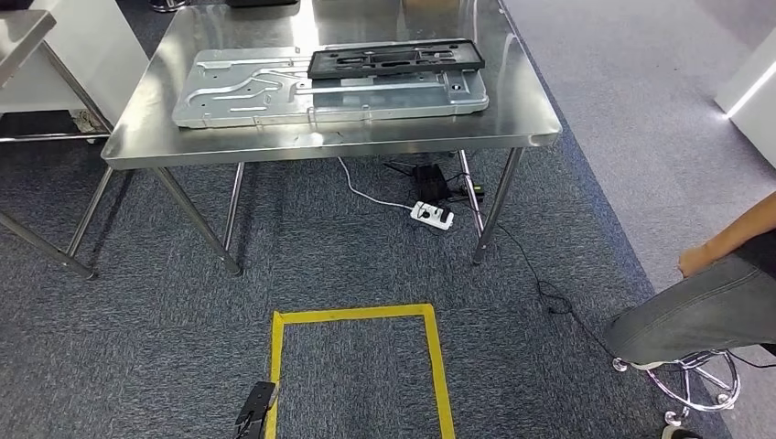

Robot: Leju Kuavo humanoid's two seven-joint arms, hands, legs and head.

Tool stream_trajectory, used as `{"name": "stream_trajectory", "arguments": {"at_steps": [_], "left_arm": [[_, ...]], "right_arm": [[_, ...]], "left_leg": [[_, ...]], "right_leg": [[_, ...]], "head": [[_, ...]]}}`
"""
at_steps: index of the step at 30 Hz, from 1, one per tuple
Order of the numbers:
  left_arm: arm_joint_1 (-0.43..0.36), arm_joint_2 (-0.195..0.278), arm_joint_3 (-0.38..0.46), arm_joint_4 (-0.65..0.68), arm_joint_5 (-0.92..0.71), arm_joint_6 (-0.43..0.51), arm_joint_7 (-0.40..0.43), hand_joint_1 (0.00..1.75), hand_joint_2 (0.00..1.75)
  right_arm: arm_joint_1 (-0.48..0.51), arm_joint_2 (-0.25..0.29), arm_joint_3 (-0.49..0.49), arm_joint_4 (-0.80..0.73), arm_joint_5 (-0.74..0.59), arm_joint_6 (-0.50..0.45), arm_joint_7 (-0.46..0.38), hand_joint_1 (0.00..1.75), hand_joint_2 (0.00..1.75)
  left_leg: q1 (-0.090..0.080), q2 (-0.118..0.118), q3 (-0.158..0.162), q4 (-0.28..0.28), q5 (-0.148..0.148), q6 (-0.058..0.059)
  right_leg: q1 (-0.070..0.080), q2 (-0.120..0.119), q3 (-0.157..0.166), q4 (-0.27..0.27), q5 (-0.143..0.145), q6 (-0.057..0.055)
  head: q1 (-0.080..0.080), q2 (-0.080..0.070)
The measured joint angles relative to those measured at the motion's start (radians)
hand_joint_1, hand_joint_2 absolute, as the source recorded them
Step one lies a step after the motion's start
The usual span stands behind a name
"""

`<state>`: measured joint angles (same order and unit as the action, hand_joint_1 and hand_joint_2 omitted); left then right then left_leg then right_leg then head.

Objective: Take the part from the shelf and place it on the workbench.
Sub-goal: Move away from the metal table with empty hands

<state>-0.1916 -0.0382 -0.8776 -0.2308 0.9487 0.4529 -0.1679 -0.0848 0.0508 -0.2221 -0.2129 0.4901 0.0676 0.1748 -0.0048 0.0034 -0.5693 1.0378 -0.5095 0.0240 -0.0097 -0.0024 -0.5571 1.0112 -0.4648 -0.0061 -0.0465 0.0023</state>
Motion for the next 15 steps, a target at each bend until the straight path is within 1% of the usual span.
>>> {"name": "stream_trajectory", "arguments": {"at_steps": [1,3,4,5,6,7,8,9,10,11,12,13,14,15], "left_arm": [[0.000,0.000,0.000,0.000,0.000,0.000,0.000,0.00,0.00],[0.001,0.000,-0.002,0.000,0.000,0.000,0.000,0.00,0.00],[0.002,0.000,-0.003,0.000,0.000,0.000,0.000,0.00,0.00],[0.003,0.000,-0.004,0.000,0.000,0.000,0.000,0.00,0.00],[0.004,0.000,-0.005,0.000,0.000,0.000,0.000,0.00,0.00],[0.004,0.000,-0.005,0.000,0.000,0.000,0.000,0.00,0.00],[0.004,0.000,-0.006,0.000,0.000,0.000,0.000,0.00,0.00],[0.002,0.000,-0.006,0.000,0.000,0.000,0.000,0.00,0.00],[0.000,0.000,-0.006,0.000,0.000,0.000,0.000,0.00,0.00],[0.000,0.000,-0.006,0.000,0.000,0.000,0.000,0.00,0.00],[0.000,0.000,-0.007,0.000,0.000,0.000,0.000,0.00,0.00],[0.001,0.000,-0.007,0.000,0.000,0.000,0.000,0.00,0.00],[0.002,0.000,-0.007,0.000,0.000,0.000,0.000,0.00,0.00],[0.001,0.000,-0.007,0.000,0.000,0.000,0.000,0.00,0.00]], "right_arm": [[-0.001,0.000,0.000,0.001,0.000,0.000,0.000,0.00,0.00],[-0.001,0.000,0.000,0.002,0.000,0.000,0.001,0.00,0.00],[-0.001,0.000,0.000,0.002,0.000,0.000,0.001,0.00,0.00],[-0.001,0.000,0.000,0.003,0.000,0.000,0.001,0.00,0.00],[-0.001,0.000,0.000,0.004,0.000,0.000,0.002,0.00,0.00],[-0.001,0.000,0.000,0.005,0.000,0.000,0.002,0.00,0.00],[-0.001,0.000,0.000,0.005,0.000,0.000,0.002,0.00,0.00],[-0.002,0.001,0.000,0.006,0.000,0.000,0.002,0.00,0.00],[-0.002,0.001,0.000,0.006,0.000,0.000,0.002,0.00,0.00],[-0.003,0.002,0.000,0.006,0.000,0.000,0.002,0.00,0.00],[-0.003,0.002,-0.001,0.007,0.000,0.000,0.002,0.00,0.00],[-0.004,0.003,-0.001,0.007,0.000,0.000,0.002,0.00,0.00],[-0.004,0.003,-0.001,0.007,0.000,0.000,0.002,0.00,0.00],[-0.004,0.003,-0.001,0.007,0.000,0.000,0.002,0.00,0.00]], "left_leg": [[0.002,0.000,-0.020,0.043,-0.028,-0.005],[0.005,0.000,-0.078,0.173,-0.093,-0.015],[0.006,0.000,-0.102,0.228,-0.113,-0.017],[0.007,0.000,-0.112,0.252,-0.113,-0.018],[0.007,0.000,-0.101,0.234,-0.094,-0.017],[0.006,0.000,-0.071,0.180,-0.061,-0.015],[0.006,0.000,-0.033,0.105,-0.030,-0.010],[0.004,0.000,0.001,0.036,-0.006,-0.005],[0.001,-0.001,0.024,-0.011,0.006,-0.001],[-0.001,-0.001,0.033,-0.034,0.008,0.003],[-0.004,-0.002,0.034,-0.038,0.008,0.006],[-0.003,-0.003,0.034,-0.041,0.012,0.012],[-0.001,-0.002,0.035,-0.046,0.018,0.017],[0.001,-0.002,0.036,-0.053,0.023,0.024]], "right_leg": [[-0.001,-0.001,-0.002,-0.003,0.003,-0.006],[0.000,-0.001,-0.008,-0.002,0.007,-0.011],[0.001,-0.001,-0.011,-0.002,0.008,-0.012],[0.002,-0.001,-0.013,-0.001,0.008,-0.012],[0.002,-0.001,-0.014,0.000,0.009,-0.012],[0.002,-0.001,-0.014,0.001,0.009,-0.011],[0.002,-0.001,-0.013,0.001,0.010,-0.010],[0.003,0.000,-0.013,0.003,0.011,-0.008],[0.004,0.000,-0.015,0.003,0.012,-0.004],[0.005,-0.001,-0.017,0.004,0.014,0.001],[0.005,-0.001,-0.018,0.003,0.016,0.007],[0.005,-0.001,-0.019,0.001,0.018,0.012],[0.004,0.000,-0.020,0.005,0.015,0.017],[0.004,0.000,-0.027,0.021,0.001,0.021]], "head": [[-0.002,0.000],[-0.005,0.000],[-0.004,0.000],[-0.004,0.000],[-0.005,0.000],[-0.005,0.000],[-0.005,0.000],[-0.004,0.000],[-0.004,0.000],[-0.004,0.000],[-0.004,0.000],[-0.003,0.000],[-0.003,0.000],[-0.002,0.000]]}}
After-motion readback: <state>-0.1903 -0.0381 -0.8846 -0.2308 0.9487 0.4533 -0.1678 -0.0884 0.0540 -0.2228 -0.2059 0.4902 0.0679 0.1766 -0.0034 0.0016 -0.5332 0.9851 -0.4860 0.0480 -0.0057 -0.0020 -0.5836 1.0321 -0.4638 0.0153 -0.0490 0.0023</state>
